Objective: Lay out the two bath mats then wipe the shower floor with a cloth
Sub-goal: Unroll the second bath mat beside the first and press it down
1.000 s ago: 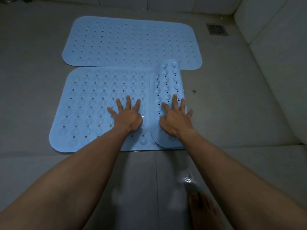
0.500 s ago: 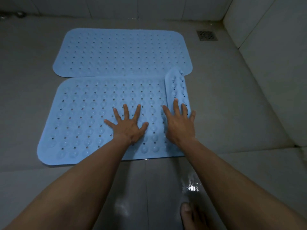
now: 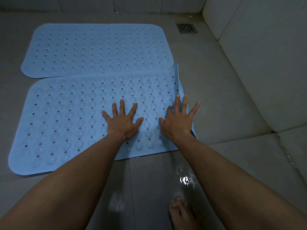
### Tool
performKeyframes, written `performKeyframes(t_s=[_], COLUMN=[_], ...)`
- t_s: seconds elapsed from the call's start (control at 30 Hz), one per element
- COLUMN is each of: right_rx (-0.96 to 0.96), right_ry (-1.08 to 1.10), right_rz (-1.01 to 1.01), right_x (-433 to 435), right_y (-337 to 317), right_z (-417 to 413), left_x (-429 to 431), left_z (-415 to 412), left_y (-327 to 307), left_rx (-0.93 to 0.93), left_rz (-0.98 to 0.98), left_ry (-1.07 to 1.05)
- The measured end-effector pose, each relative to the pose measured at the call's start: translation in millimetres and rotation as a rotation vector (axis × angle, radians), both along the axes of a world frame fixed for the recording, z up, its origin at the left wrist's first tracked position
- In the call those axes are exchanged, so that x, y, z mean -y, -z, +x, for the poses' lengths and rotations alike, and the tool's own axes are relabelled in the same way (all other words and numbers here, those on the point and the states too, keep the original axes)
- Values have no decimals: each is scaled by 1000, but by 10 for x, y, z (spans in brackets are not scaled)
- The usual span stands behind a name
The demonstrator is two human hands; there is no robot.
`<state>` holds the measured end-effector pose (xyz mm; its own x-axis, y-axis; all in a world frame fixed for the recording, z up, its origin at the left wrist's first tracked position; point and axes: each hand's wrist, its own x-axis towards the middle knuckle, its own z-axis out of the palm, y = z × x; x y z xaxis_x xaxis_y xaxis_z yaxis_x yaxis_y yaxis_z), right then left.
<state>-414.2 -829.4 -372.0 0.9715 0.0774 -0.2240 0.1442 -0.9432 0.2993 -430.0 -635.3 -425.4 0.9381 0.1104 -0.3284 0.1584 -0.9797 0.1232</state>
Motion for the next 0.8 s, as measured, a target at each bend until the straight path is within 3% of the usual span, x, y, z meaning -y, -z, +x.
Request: performKeyframes(t_s=[0.13, 0.33, 0.47, 0.63, 0.8], right_rx=[-55, -185, -230, -222, -107], right_ry=[29, 111, 131, 115, 184], right_rz=[-26, 311, 403, 394, 415], right_x=[36, 122, 159, 145, 169], right_y=[70, 364, 429, 419, 308], right_z=[61, 22, 49, 36, 366], left_x=[-15, 37, -214, -785, -984], left_z=[35, 52, 0, -218, -270], left_y=[42, 93, 28, 16, -45], left_rx=[58, 57, 205, 13, -30], left_rz=[39, -30, -32, 2, -30], left_ry=[-5, -30, -331, -661, -630])
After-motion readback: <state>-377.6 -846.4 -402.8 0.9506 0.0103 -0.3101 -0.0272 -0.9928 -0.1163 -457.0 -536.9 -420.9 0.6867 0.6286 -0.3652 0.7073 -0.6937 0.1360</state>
